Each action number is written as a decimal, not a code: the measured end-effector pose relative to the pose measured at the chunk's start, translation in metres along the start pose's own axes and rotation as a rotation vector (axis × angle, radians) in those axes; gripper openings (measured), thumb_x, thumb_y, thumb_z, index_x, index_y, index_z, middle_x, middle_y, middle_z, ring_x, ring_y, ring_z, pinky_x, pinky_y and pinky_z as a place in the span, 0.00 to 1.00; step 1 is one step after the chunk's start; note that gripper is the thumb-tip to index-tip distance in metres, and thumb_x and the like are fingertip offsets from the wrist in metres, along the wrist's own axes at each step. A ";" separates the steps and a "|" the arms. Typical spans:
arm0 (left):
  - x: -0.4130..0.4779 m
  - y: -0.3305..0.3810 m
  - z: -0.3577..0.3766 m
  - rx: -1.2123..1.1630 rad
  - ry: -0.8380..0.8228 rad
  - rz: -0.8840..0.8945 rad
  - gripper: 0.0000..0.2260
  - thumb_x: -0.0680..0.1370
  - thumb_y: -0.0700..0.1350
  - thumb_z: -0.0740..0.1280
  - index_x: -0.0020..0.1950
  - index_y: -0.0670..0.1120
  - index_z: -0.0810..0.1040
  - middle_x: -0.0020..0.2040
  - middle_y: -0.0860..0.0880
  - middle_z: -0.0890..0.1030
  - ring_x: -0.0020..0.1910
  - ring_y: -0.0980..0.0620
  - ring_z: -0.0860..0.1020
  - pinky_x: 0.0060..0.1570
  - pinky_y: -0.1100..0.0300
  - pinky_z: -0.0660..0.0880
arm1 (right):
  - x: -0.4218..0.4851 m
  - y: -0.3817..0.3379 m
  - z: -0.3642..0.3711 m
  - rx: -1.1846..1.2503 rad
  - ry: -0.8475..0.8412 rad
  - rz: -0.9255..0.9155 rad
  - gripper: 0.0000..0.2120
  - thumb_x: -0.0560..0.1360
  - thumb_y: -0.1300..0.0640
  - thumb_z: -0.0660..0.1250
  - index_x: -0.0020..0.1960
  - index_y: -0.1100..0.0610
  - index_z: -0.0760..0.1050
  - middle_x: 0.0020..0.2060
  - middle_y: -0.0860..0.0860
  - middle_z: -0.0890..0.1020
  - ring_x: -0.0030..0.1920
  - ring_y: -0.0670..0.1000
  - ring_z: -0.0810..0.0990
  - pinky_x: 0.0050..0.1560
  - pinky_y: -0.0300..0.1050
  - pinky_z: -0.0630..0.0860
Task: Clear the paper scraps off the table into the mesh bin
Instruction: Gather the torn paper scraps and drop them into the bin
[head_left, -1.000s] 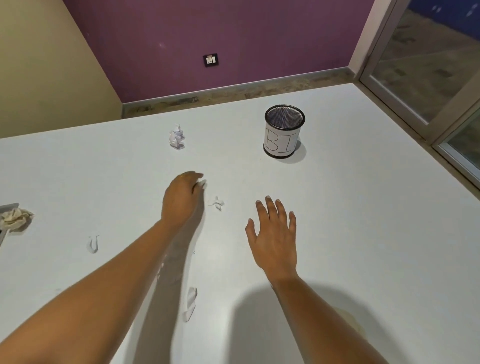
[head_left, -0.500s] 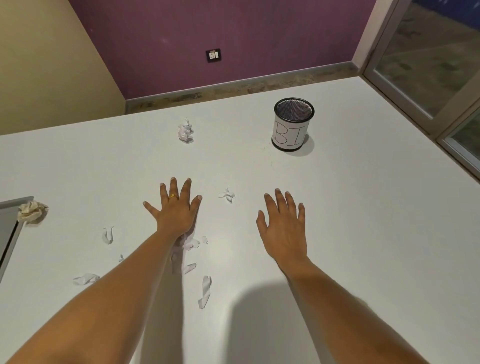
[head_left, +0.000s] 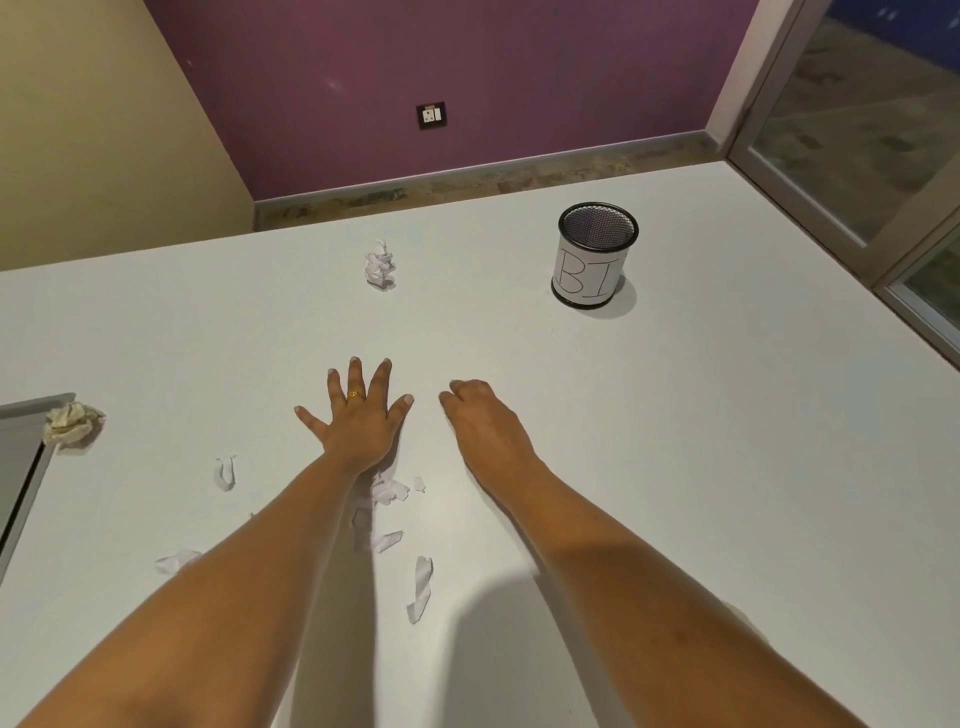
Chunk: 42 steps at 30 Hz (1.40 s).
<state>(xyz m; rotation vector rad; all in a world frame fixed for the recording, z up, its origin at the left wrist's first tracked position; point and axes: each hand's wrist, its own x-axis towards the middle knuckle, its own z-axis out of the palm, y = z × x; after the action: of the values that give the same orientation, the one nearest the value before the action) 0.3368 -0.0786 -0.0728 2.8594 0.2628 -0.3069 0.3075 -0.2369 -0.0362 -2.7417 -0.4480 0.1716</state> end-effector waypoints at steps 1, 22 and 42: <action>0.000 0.000 0.000 -0.008 0.000 0.001 0.26 0.78 0.63 0.46 0.75 0.59 0.46 0.78 0.50 0.43 0.76 0.46 0.39 0.67 0.30 0.39 | 0.001 0.000 -0.002 -0.063 0.000 -0.003 0.13 0.78 0.70 0.52 0.58 0.63 0.70 0.60 0.58 0.73 0.65 0.56 0.68 0.53 0.49 0.73; -0.001 0.001 -0.003 -0.022 0.000 -0.022 0.25 0.78 0.62 0.48 0.74 0.61 0.47 0.78 0.52 0.44 0.76 0.47 0.39 0.67 0.30 0.40 | 0.071 0.083 -0.126 0.464 0.458 0.356 0.11 0.77 0.69 0.55 0.43 0.68 0.75 0.39 0.57 0.75 0.44 0.55 0.73 0.43 0.39 0.64; 0.000 0.000 -0.006 -0.066 -0.052 -0.028 0.23 0.80 0.59 0.49 0.74 0.62 0.47 0.78 0.53 0.42 0.76 0.48 0.38 0.67 0.32 0.38 | 0.092 0.112 -0.149 0.152 0.541 0.393 0.13 0.74 0.71 0.58 0.54 0.67 0.78 0.52 0.63 0.80 0.54 0.61 0.78 0.53 0.52 0.76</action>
<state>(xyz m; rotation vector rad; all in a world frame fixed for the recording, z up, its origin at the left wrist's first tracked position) 0.3383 -0.0771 -0.0668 2.7804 0.2978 -0.3700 0.4525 -0.3542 0.0563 -2.5489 0.2413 -0.4149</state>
